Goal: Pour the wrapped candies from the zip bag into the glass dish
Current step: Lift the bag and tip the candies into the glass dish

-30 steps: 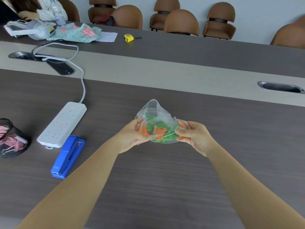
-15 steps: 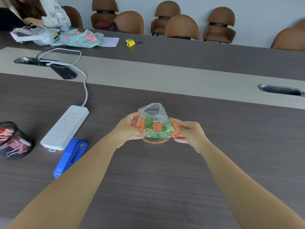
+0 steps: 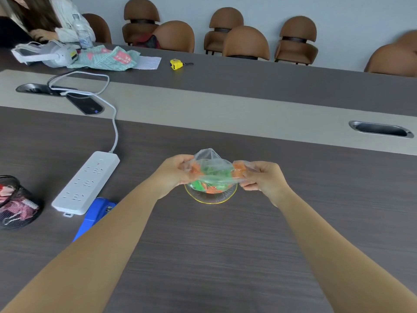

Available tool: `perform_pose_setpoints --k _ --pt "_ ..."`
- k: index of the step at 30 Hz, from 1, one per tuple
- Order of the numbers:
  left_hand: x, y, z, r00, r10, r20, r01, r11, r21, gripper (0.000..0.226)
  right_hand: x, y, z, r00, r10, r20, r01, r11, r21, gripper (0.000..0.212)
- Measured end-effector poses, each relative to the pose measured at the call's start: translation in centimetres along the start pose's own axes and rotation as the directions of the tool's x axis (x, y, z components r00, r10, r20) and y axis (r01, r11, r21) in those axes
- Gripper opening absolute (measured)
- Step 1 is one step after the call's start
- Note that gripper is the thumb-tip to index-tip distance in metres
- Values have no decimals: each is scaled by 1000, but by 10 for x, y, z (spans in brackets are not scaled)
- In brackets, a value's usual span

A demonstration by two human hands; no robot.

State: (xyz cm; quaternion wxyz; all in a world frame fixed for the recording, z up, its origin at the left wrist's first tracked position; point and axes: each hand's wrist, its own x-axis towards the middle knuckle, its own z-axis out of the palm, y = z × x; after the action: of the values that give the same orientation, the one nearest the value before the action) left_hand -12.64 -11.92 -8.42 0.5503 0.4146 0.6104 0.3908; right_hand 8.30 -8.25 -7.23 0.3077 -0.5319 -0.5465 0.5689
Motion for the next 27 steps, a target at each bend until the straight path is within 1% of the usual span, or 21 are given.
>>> perform_pose_setpoints --k 2,5,7,10,11,12,16,18,20,24,27 --pt "2 0 0 999 35 -30 -34 998 57 61 -1 -2 0 1000 -20 7 20 999 30 23" --pt "3 1 -1 994 84 -68 -73 986 148 65 2 -3 -2 999 -27 -22 28 999 23 24" --pt "4 2 -3 989 120 -89 -101 976 195 58 4 -4 -3 998 -30 -57 30 999 15 22" --pt "4 6 -5 980 162 -112 -131 961 245 38 5 -7 -5 994 -47 -97 45 999 -22 13" --pt "4 6 -7 979 159 -131 -123 961 249 37 5 -8 -5 993 -50 -103 46 998 -36 8" --pt "5 7 -8 976 153 -152 -112 961 251 38 5 -10 -4 992 -52 -112 46 998 -52 7" --pt "5 12 -9 961 184 -206 -133 962 239 37 10 -15 -1 980 -86 -179 66 991 -112 25" --pt "6 13 -9 949 209 -238 -155 961 228 35 12 -18 0 975 -99 -199 83 992 -91 30" --pt "8 15 -9 940 224 -256 -174 963 207 34 14 -21 0 974 -105 -203 93 993 -67 31" --pt "8 20 -9 946 246 -209 -211 961 177 29 17 -24 -2 978 -104 -181 103 995 -11 29" --pt "8 21 -9 964 216 -155 -199 973 118 14 18 -23 -4 987 -80 -141 89 994 58 30"
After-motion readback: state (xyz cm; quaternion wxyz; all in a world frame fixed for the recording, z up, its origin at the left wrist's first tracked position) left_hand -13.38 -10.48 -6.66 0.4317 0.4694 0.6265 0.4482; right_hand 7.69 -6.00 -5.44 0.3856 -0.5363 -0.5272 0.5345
